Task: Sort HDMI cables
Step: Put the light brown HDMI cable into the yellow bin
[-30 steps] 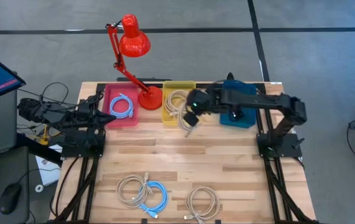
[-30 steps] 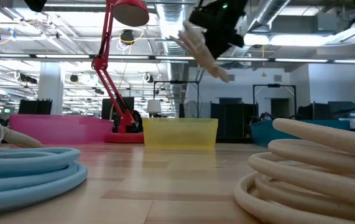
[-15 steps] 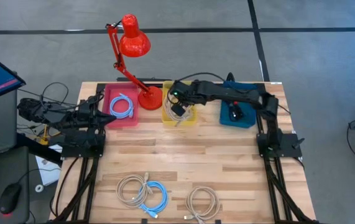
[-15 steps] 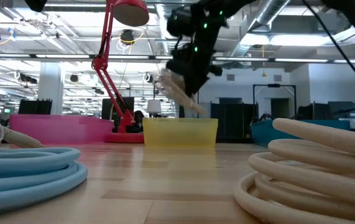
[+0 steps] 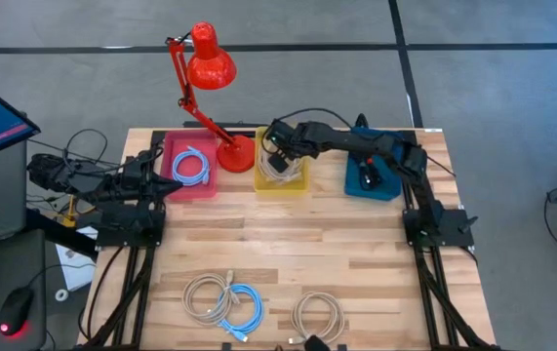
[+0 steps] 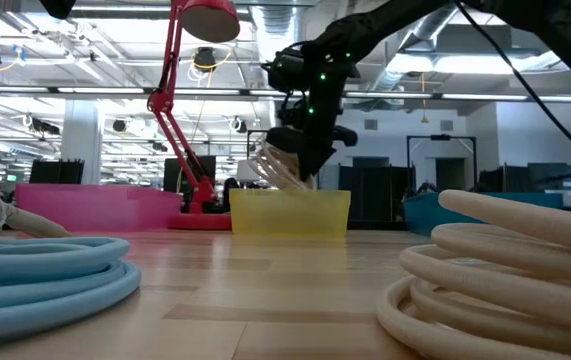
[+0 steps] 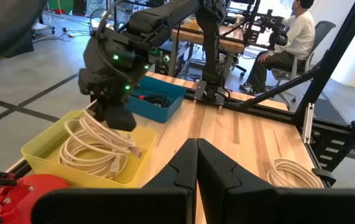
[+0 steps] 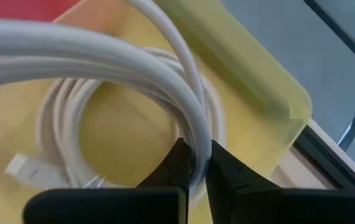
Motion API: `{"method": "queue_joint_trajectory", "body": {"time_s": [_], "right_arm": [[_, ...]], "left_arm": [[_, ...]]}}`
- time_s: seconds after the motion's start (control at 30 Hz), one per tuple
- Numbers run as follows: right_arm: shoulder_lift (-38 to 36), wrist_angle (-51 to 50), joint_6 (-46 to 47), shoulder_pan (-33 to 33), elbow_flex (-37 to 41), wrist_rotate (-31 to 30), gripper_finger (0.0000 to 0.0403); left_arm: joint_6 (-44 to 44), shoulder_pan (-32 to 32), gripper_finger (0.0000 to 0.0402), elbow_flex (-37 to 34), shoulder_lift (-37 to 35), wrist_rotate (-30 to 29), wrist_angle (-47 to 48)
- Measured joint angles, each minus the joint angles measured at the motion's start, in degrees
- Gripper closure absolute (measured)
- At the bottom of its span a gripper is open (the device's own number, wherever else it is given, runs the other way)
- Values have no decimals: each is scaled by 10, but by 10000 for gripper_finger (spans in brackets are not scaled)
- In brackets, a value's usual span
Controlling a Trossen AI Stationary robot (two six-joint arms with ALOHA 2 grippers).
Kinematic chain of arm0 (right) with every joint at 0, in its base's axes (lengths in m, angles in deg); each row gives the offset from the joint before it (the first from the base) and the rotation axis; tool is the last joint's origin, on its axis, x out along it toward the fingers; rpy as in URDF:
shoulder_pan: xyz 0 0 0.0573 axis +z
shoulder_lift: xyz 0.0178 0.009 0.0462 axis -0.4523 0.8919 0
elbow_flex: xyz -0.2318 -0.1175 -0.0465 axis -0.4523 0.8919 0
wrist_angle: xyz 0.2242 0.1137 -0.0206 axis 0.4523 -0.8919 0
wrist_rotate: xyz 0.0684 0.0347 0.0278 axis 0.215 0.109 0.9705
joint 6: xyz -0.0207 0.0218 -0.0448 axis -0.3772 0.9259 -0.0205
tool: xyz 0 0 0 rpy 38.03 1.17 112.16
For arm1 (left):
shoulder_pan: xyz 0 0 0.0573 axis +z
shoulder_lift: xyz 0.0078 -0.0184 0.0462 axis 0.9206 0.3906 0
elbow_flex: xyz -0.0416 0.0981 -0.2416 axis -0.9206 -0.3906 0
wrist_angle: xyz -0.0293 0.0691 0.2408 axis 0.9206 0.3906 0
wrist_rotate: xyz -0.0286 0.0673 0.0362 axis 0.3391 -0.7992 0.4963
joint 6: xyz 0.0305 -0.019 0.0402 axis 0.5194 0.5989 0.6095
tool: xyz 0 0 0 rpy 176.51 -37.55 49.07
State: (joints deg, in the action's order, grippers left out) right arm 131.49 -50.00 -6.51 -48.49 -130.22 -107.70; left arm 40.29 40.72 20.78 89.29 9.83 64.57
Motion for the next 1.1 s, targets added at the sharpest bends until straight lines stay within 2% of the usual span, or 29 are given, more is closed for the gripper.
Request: {"method": "queue_joint_trajectory", "body": {"time_s": [0.37,0.63,0.77,0.93,1.1], "right_arm": [[-2,-7,15,-16,0,32,380],[-2,-4,13,-13,0,36,268],[-6,-8,-14,-11,0,86,226],[-7,-96,-43,-8,-59,142,208],[-7,-194,-98,6,-142,178,221]], "left_arm": [[0,0,396,0,0,0,0],[0,0,396,0,0,0,0],[0,0,396,0,0,0,0],[0,0,396,0,0,0,0],[0,0,396,0,0,0,0]]}}
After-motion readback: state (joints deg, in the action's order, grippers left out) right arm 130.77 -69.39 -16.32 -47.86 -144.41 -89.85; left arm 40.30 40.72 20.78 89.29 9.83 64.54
